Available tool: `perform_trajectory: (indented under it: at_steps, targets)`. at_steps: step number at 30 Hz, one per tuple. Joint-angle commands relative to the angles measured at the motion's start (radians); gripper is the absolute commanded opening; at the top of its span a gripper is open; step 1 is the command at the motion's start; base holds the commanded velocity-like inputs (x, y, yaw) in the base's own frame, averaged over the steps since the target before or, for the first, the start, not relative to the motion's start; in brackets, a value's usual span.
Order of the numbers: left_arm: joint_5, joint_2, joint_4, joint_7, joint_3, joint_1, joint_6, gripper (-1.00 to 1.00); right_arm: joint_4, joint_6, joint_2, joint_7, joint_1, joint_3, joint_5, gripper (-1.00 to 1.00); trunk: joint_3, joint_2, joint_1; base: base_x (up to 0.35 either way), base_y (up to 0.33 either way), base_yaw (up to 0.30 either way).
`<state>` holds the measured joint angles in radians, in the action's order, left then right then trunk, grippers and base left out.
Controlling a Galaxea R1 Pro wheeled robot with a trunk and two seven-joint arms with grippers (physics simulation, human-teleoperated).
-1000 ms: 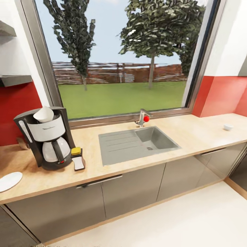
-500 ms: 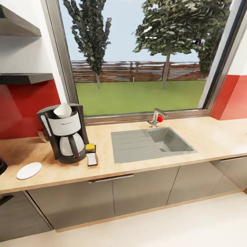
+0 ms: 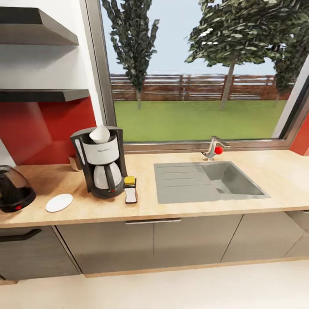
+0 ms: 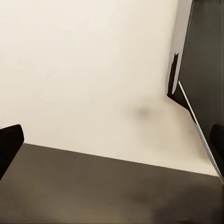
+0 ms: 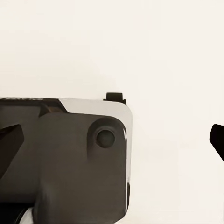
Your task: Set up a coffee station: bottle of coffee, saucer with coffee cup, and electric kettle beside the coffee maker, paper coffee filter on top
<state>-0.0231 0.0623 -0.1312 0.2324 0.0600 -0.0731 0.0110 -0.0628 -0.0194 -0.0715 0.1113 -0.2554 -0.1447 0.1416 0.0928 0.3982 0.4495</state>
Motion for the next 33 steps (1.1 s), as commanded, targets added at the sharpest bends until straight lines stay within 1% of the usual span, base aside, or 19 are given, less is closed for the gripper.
perform_trajectory:
  at_steps: [1,10,16,23,29,33]
  targets:
    - [-0.003,-0.001,-0.003,0.001,0.006,-0.001,0.001,1.0,0.0,-0.002,0.0,0.004,-0.001,-0.009,0.01,1.0,0.003,0.002,0.001,0.0,0.0,0.252]
    - [-0.002,0.003,-0.006,0.001,0.004,0.0,-0.002,1.0,0.0,-0.004,-0.001,0.004,-0.001,-0.012,0.01,1.0,0.009,0.002,0.001,0.0,0.0,0.252]
    - [0.0,0.002,-0.037,0.001,0.007,0.002,-0.002,1.0,0.001,-0.004,-0.003,0.003,-0.001,-0.012,0.011,1.0,0.014,0.002,0.001,0.0,0.049,0.253]
    - [0.0,0.002,-0.048,0.001,0.007,0.006,-0.002,1.0,0.001,-0.004,-0.005,0.002,-0.001,-0.012,0.012,1.0,0.019,0.002,0.001,0.0,0.269,0.253]
    - [0.0,0.008,-0.049,0.001,0.008,0.008,-0.002,1.0,0.002,-0.005,-0.005,0.002,-0.001,-0.01,0.012,1.0,0.023,0.002,0.001,0.0,0.305,0.252]
    - [0.0,0.011,-0.057,0.001,0.008,0.009,-0.002,1.0,0.005,-0.005,-0.006,0.002,-0.001,-0.01,0.012,1.0,0.024,0.002,0.001,0.009,0.313,0.121]
